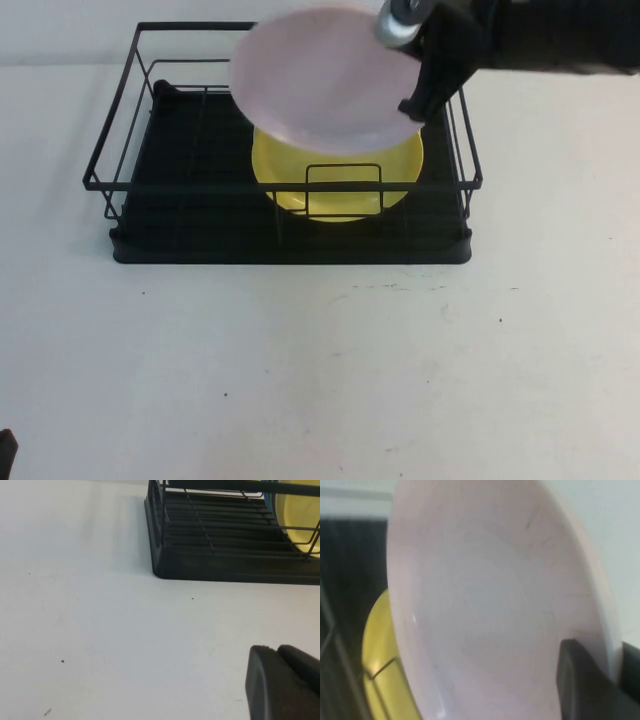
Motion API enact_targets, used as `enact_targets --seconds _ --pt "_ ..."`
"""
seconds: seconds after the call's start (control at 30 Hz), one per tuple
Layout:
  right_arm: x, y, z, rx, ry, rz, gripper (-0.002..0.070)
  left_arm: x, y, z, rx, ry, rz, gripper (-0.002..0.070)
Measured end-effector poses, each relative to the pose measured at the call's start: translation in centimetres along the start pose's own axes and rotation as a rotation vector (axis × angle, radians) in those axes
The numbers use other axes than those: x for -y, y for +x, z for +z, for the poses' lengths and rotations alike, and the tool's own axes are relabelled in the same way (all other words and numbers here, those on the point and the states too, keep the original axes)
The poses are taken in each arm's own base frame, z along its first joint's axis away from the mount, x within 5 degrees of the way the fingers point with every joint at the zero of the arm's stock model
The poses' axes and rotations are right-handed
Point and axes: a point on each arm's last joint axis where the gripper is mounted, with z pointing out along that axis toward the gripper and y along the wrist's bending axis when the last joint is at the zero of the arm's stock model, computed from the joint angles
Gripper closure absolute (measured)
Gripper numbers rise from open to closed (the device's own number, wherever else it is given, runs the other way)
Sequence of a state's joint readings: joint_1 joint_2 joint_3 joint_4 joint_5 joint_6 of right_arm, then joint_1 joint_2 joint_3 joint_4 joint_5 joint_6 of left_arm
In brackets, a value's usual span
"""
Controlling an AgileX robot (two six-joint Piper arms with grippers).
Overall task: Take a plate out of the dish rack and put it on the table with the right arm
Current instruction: Grasp the plate from the shelf, then place the plate from the table
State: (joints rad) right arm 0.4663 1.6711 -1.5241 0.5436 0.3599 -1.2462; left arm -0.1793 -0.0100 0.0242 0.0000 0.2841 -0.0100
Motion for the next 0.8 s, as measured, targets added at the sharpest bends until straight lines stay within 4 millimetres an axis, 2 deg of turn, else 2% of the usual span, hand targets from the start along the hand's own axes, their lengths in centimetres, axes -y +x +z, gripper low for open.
enact_targets --seconds 0.2,0.3,0.37,0.47,0.63,0.8 --pt "1.3 -3.7 -6.9 0.088 0.05 0.088 0.0615 0.0 0.0 0.0 0.0 0.0 0.0 0.0678" --pt "0.3 -4.2 -9.3 0.071 -0.003 0.293 0.0615 0.0 0.0 0.0 0.0 0.0 0.0 0.0678" --pt "-0.8 -3.8 -10.1 0.031 -0.047 0.455 0.0615 0.0 0.0 0.0 0.0 0.0 0.0 0.0678" --pt "-3.2 -1.8 -9.7 -0.081 -0.114 0.724 0.0615 0.0 0.0 0.0 0.0 0.0 0.0 0.0678" --pt "-8.1 3.6 -7.6 -0.347 -0.16 1.103 0.0615 0.0 0.0 0.0 0.0 0.0 0.0 0.0678" --pt "-12.2 8.2 -4.9 -0.56 -0.175 1.331 0.0615 0.0 0.0 0.0 0.0 0.0 0.0 0.0678"
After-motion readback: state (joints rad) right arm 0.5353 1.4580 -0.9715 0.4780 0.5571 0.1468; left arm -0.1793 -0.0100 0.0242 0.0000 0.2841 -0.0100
